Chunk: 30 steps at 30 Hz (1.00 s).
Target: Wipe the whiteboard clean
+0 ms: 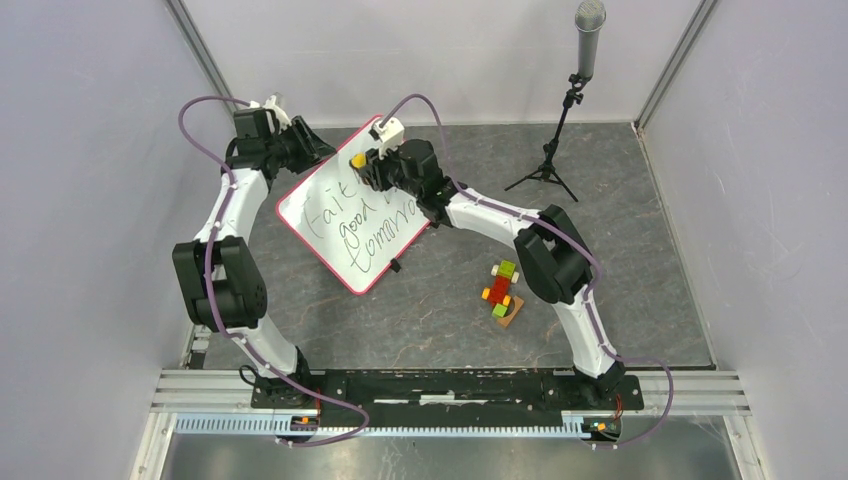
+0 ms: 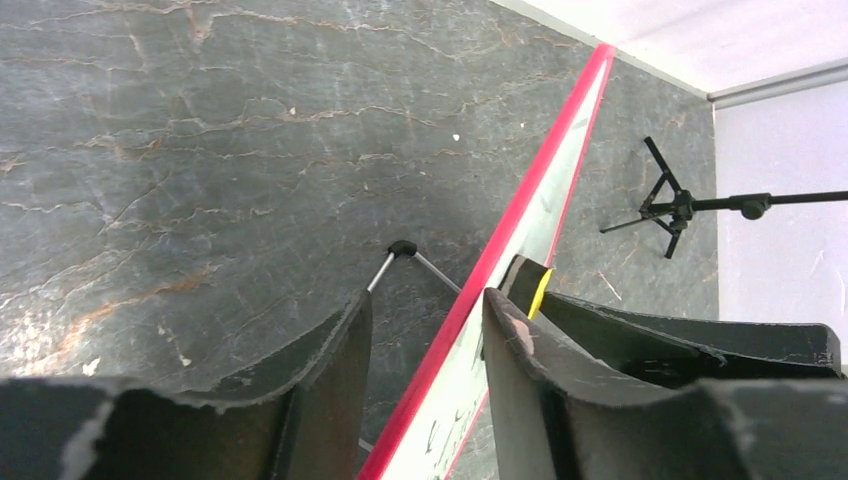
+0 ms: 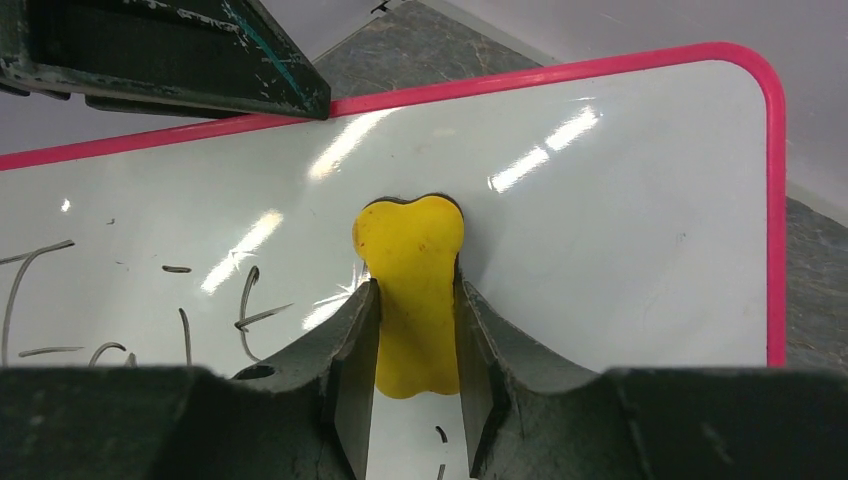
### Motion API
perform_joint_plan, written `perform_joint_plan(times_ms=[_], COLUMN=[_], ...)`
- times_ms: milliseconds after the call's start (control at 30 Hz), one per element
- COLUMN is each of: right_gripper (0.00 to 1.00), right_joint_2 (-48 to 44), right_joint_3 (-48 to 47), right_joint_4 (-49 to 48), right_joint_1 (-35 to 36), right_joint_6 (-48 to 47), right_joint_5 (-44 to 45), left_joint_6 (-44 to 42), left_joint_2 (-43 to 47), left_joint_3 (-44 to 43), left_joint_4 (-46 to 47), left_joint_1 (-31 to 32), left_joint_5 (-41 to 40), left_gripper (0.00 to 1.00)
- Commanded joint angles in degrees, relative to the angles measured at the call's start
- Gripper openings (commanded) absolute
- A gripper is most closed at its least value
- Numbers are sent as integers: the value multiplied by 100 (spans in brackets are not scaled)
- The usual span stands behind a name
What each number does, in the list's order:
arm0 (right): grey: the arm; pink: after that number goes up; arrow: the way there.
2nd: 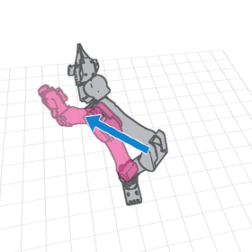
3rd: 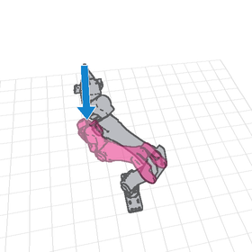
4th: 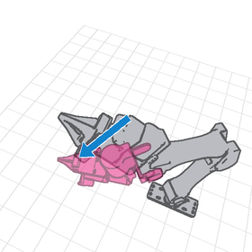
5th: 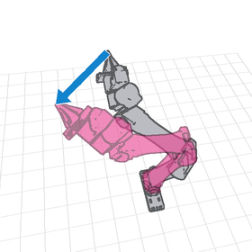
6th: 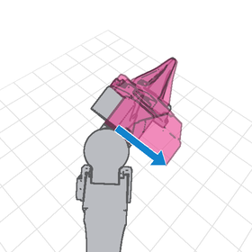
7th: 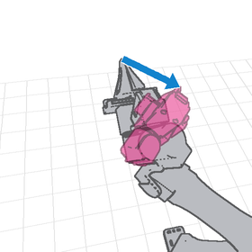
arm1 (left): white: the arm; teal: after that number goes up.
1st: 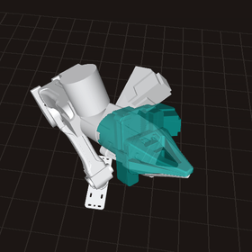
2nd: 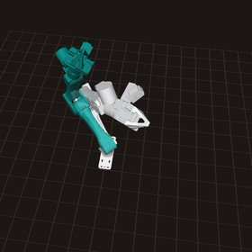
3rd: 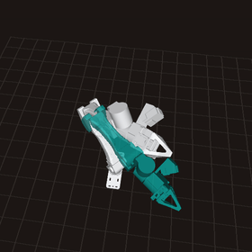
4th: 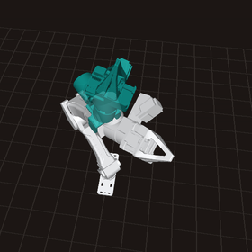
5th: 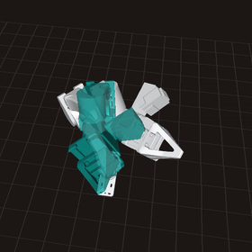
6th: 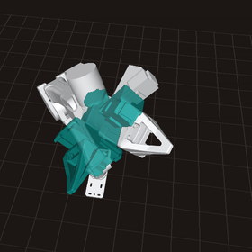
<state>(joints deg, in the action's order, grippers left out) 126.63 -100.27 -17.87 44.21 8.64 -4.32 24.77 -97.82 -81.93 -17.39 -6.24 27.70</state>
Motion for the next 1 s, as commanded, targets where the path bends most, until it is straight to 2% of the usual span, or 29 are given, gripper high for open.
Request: perform_joint_plan(times_ms=[0, 133, 467, 900, 967], right_gripper=[38, 39, 39, 40, 40], right_joint_2=[160, 202, 155, 124, 92], right_joint_3=[-293, -298, -178, -116, -109], right_joint_4=[-61, -37, -66, -271, -253], right_joint_1=[182, 314, 686, 1073, 1057], right_joint_6=[-287, -393, -592, -787, -758], right_joint_5=[283, 396, 599, 449, 640], left_joint_6=[308, 407, 481, 535, 546], left_joint_2=[-80, -108, -167, -124, -124], left_joint_3=[59, 106, 98, 103, 115], left_joint_4=[419, 507, 531, 526, 531], left_joint_1=[-4, 16, 137, 220, 219], left_joint_5=[457, 549, 720, 754, 746], left_gripper=[49, 43, 36, 31, 30])
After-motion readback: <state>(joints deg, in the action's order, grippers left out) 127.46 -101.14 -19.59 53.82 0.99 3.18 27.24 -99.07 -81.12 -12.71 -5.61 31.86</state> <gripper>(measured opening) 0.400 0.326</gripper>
